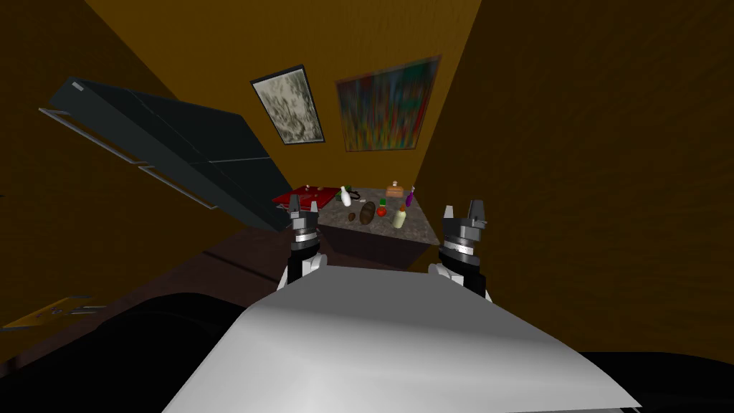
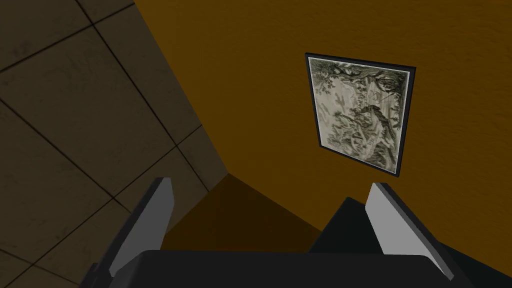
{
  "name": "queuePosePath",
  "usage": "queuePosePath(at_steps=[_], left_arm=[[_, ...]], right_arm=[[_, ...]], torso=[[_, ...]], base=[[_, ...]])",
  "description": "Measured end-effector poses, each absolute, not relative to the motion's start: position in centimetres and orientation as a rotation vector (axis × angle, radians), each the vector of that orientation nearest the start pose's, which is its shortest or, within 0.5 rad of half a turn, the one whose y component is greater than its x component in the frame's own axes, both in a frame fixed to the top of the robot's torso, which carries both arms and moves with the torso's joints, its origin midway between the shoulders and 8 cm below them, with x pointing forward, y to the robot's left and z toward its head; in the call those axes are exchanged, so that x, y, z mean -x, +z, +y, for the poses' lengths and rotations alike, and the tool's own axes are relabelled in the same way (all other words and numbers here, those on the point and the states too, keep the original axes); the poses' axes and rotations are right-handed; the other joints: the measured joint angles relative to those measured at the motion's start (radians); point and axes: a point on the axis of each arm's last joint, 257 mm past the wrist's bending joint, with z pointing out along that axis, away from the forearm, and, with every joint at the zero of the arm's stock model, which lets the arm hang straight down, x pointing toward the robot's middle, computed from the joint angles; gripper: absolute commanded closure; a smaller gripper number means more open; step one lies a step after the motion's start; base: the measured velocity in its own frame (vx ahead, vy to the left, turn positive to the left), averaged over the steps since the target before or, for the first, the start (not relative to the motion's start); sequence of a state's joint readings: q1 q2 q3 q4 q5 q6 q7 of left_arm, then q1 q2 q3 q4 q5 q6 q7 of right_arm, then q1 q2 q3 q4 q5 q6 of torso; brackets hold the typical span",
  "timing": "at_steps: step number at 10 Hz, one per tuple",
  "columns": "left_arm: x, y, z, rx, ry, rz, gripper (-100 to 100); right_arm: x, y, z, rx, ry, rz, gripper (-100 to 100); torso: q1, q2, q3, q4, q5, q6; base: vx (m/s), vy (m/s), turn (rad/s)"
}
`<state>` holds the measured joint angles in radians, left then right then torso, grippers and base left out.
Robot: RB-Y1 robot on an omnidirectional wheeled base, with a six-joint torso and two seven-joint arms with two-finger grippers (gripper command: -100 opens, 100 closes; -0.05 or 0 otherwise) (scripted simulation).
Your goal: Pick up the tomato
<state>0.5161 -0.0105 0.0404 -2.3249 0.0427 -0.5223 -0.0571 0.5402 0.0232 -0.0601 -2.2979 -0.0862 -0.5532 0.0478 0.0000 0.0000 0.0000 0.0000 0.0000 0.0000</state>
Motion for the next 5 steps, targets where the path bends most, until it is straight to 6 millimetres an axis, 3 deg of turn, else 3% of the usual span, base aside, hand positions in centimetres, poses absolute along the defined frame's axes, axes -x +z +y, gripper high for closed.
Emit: queuePosePath(at_steps=[2, 5], left_arm=[[-32.6, 4.4, 29.7, 0.622, -1.24, 0.553, 0], [-32.6, 4.4, 29.7, 0.622, -1.241, 0.552, 0]], right_arm=[[-32.8, 2.6, -30.7, -0.634, 1.223, 0.594, -100], [-34.7, 0.9, -29.7, -0.57, 1.151, 0.739, -100]], torso=[[0.004, 0.002, 0.001, 0.0, 0.001, 0.0], [0.01, 0.004, 0.002, 0.001, 0.002, 0.0]], base=[[-0.032, 0.083, -0.013], [-0.061, 0.155, -0.028]])
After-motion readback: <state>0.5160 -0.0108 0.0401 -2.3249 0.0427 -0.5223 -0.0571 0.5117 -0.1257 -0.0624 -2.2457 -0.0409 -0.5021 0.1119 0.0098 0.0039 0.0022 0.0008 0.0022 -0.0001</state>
